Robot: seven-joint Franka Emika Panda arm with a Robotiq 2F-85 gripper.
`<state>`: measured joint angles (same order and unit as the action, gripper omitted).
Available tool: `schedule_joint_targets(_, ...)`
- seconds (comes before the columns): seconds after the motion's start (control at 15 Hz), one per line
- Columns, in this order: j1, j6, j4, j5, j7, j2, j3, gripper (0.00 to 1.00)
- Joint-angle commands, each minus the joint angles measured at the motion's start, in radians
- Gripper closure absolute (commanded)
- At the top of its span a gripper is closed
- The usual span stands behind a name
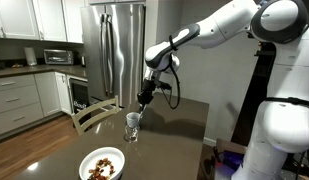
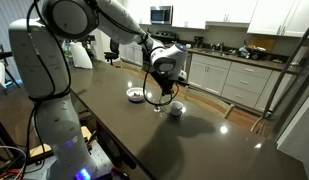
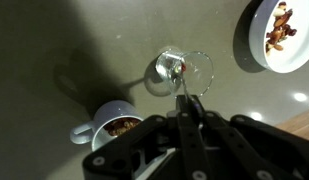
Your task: Use the spoon to transfer one spoon of contents from the bowl to the glass cup
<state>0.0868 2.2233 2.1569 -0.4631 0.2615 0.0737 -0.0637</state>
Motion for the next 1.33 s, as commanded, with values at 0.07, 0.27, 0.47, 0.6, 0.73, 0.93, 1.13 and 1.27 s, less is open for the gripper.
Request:
schedule_joint_targets(0.07, -0.003, 0.009, -0.003, 0.017, -0.031, 0.010, 0.007, 0.96)
schedule_joint_targets(0.27, -0.003, 0.007, -0.005, 0.015, -0.029, 0.018, 0.009, 0.96)
schedule_joint_targets(0.47, -0.002, 0.006, -0.006, 0.014, -0.028, 0.020, 0.010, 0.96)
schedule_joint_targets(0.6, -0.002, 0.006, -0.006, 0.015, -0.028, 0.019, 0.011, 0.96)
schedule_joint_targets(0.73, -0.002, 0.006, -0.006, 0.018, -0.030, 0.015, 0.011, 0.96)
schedule_joint_targets(0.93, -0.004, 0.009, -0.005, 0.025, -0.035, 0.004, 0.011, 0.96)
schedule_joint_targets(1.13, -0.006, 0.011, -0.004, 0.033, -0.040, -0.007, 0.012, 0.96)
schedule_joint_targets(1.27, -0.007, 0.012, -0.005, 0.037, -0.042, -0.014, 0.013, 0.96)
